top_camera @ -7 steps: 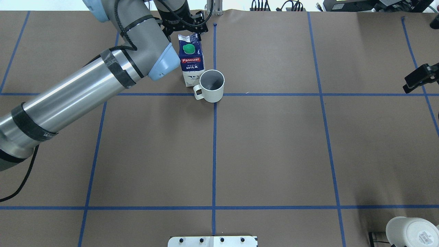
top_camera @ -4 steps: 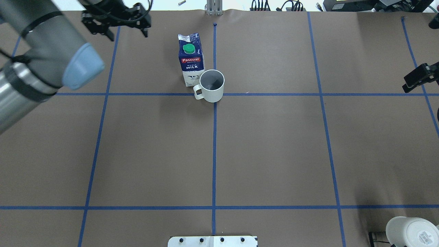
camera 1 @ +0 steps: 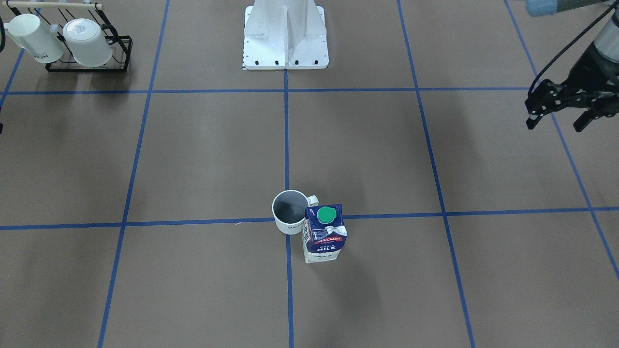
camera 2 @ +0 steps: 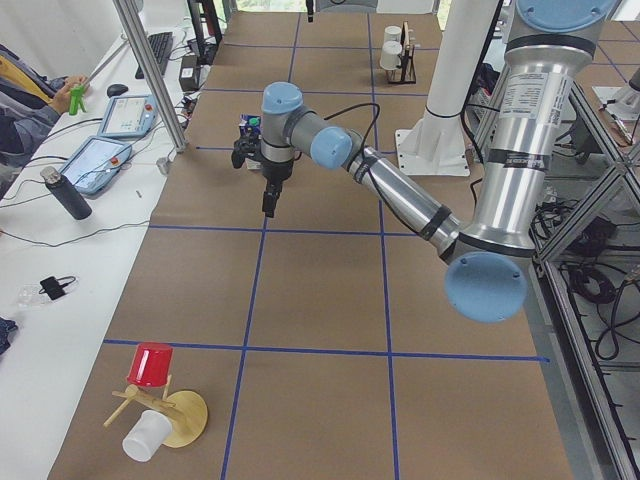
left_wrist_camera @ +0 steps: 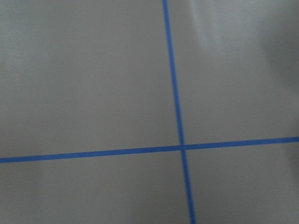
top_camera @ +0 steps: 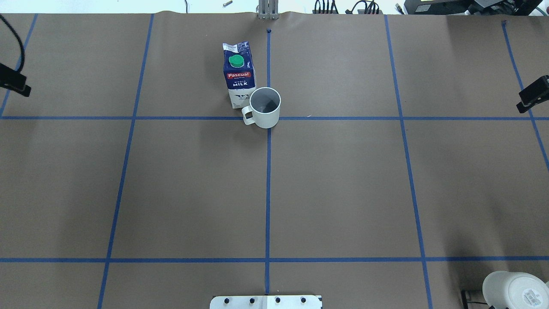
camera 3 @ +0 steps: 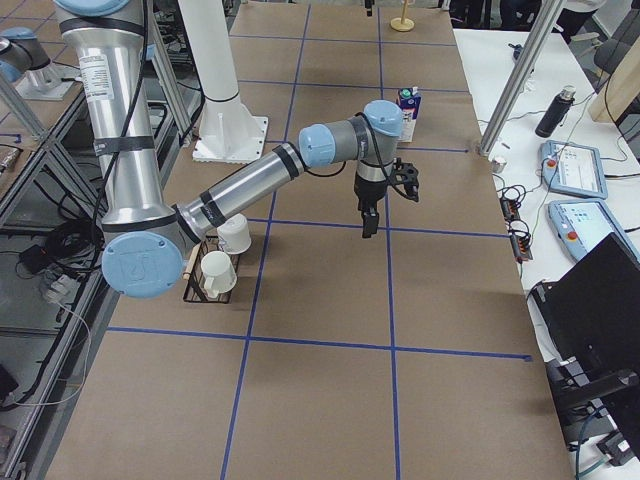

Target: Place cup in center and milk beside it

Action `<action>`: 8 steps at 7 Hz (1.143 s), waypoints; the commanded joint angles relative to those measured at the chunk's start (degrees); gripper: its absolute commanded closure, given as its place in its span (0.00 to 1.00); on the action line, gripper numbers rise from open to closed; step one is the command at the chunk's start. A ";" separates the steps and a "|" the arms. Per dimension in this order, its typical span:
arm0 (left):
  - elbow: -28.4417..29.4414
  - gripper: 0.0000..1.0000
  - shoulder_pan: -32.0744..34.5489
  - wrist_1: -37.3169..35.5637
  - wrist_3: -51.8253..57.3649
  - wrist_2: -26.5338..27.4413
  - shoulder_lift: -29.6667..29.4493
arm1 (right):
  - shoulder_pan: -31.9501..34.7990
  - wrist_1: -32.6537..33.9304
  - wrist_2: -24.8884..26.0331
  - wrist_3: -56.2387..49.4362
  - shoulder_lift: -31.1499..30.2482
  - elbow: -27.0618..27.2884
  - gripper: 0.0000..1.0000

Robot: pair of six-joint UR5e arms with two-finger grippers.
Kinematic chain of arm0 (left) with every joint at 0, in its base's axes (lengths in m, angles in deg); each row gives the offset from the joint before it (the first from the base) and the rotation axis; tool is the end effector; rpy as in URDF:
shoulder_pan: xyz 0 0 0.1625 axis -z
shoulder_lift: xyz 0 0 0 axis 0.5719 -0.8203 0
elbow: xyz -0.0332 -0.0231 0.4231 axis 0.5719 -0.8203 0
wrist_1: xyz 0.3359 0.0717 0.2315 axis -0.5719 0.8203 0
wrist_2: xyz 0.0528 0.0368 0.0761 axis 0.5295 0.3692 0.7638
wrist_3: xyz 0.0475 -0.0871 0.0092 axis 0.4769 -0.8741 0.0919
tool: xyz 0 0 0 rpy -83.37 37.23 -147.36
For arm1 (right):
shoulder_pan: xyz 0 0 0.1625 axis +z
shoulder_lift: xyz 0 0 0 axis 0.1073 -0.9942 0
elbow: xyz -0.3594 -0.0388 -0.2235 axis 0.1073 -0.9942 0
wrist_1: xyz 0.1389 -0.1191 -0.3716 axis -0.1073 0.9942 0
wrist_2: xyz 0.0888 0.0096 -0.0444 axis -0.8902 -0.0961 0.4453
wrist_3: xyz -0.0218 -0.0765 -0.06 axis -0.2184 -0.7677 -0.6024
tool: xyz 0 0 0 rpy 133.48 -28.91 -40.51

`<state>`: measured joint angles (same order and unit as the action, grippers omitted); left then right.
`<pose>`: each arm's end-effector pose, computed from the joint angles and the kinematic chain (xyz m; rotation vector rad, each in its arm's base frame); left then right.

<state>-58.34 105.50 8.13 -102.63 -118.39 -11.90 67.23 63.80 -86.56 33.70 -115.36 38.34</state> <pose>0.0957 -0.4946 0.3877 0.2076 0.7602 0.0613 -0.0738 -0.4950 0.4330 0.0225 -0.7079 -0.1043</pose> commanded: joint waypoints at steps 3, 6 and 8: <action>2.65 0.02 3.48 0.92 3.33 -4.56 3.44 | 3.42 -17.17 -3.35 -0.82 -10.57 -2.13 0.00; 6.09 0.02 3.13 1.53 3.51 -4.56 1.69 | 4.31 -18.26 -4.49 -3.63 -11.29 -1.34 0.00; 5.30 0.02 3.30 1.79 6.21 -4.74 1.95 | 4.31 -17.91 -3.79 -3.63 -10.15 -1.87 0.00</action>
<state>-52.68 108.69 9.66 -98.25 -123.15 -10.18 71.49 45.69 -90.61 30.15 -126.12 36.68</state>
